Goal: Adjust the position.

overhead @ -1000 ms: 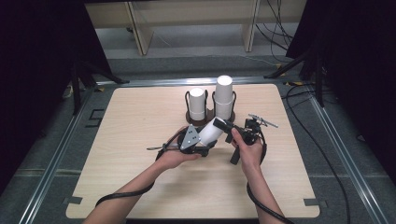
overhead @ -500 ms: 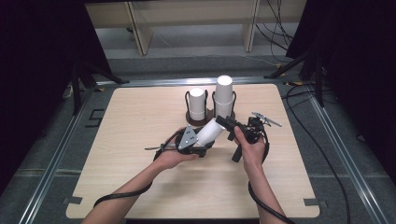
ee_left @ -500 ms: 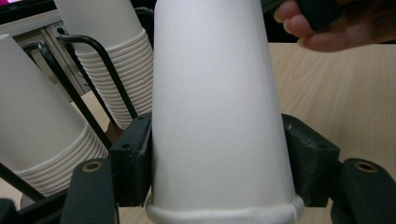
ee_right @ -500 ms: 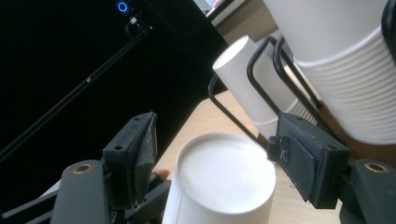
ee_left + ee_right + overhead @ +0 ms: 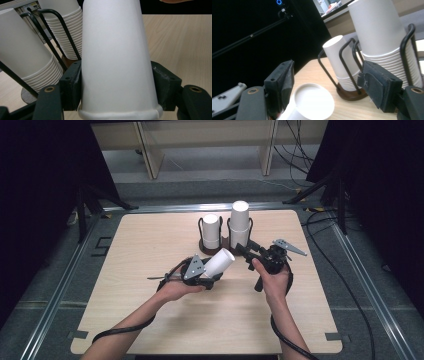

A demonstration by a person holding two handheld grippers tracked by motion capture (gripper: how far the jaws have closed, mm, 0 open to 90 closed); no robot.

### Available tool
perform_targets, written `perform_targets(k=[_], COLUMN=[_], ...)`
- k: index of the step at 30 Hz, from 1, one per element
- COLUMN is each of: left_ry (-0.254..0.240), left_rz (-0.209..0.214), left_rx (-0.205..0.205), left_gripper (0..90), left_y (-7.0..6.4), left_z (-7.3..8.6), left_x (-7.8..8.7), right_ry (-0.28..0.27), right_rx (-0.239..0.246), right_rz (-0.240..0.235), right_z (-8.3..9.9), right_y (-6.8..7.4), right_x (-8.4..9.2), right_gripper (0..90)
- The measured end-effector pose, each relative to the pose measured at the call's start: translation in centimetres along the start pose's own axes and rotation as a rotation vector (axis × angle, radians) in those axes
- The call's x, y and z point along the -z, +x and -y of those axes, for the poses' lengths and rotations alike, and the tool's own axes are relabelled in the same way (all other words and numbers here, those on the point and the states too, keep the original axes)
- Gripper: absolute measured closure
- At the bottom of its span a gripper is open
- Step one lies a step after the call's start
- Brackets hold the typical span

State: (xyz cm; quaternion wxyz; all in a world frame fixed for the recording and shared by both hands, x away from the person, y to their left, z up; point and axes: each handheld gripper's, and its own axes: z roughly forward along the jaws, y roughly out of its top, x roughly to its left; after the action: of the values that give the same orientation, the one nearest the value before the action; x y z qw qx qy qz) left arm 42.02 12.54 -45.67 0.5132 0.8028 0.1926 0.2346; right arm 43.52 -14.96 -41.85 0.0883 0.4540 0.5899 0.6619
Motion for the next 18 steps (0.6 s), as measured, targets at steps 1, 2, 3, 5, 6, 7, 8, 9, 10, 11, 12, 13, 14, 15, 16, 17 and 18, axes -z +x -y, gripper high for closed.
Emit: perform_targets(k=[1, 2, 3, 5, 6, 7, 8, 9, 10, 11, 12, 13, 14, 15, 16, 17, 18], left_ry=[-0.007, 0.002, 0.007, 0.018, 0.021, 0.027, 0.032, 0.038, 0.036, 0.042, 0.044, 0.045, 0.051, 0.051, 0.058, 0.053, 0.058], left_rz=[0.003, 0.006, 0.007, 0.012, 0.013, 0.015, 0.02, 0.02, 0.022, 0.025, 0.026, 0.03, 0.03, 0.034, 0.04, 0.04, 0.046], left_rx=[-0.005, -0.008, -0.004, -0.011, -0.017, -0.022, -0.034, -0.038, -0.04, -0.042, -0.046, -0.052, -0.057, -0.057, -0.06, -0.066, -0.07], left_gripper=[34.6, 34.6, 34.5, 34.5, 34.5, 34.5, 34.5, 34.5, 34.5, 34.5, 34.5, 34.5, 34.5, 34.5, 34.5, 34.5, 34.5], left_y=[0.1, 0.1, 0.2, 0.3, 0.3, 0.4, 0.5, 0.5, 0.6, 0.7, 0.8, 0.9, 0.9, 1.0, 1.1, 1.1, 1.2], left_z=[0.0, 0.0, 0.1, 0.1, 0.1, 0.1, 0.1, 0.1, 0.1, 0.0, 0.0, -0.1, -0.1, -0.2, -0.3, -0.3, -0.3], left_x=[0.1, 0.3, 0.5, 0.8, 0.9, 1.0, 1.2, 1.4, 1.5, 1.7, 1.7, 1.9, 2.0, 2.1, 2.2, 2.2, 2.3], right_ry=[0.003, 0.003, 0.008, 0.023, 0.03, 0.034, 0.037, 0.048, 0.051, 0.054, 0.059, 0.063, 0.067, 0.071, 0.071, 0.071, 0.077], right_rx=[-0.003, 0.03, 0.044, 0.061, 0.06, 0.082, 0.076, 0.098, 0.103, 0.115, 0.116, 0.116, 0.122, 0.117, 0.118, 0.127, 0.133], right_rz=[0.002, 0.014, 0.024, 0.048, 0.053, 0.063, 0.066, 0.081, 0.088, 0.088, 0.095, 0.095, 0.091, 0.096, 0.102, 0.103, 0.106], right_z=[0.1, 0.1, 0.2, 0.3, 0.4, 0.5, 0.6, 0.7, 0.7, 0.8, 0.9, 0.9, 1.0, 1.1, 1.1, 1.2, 1.2], right_y=[0.0, -0.2, -0.3, -0.4, -0.4, -0.5, -0.5, -0.6, -0.7, -0.8, -0.8, -0.8, -1.0, -1.0, -1.0, -1.1, -1.2], right_x=[0.1, 0.1, 0.2, 0.3, 0.2, 0.2, 0.2, 0.3, 0.3, 0.4, 0.4, 0.4, 0.5, 0.6, 0.6, 0.6, 0.7], right_gripper=[28.0, 28.0, 28.0, 28.0, 28.1, 28.2, 28.2, 28.2, 28.3, 28.2, 28.2, 28.2, 28.2, 28.3, 28.3, 28.3, 28.3])
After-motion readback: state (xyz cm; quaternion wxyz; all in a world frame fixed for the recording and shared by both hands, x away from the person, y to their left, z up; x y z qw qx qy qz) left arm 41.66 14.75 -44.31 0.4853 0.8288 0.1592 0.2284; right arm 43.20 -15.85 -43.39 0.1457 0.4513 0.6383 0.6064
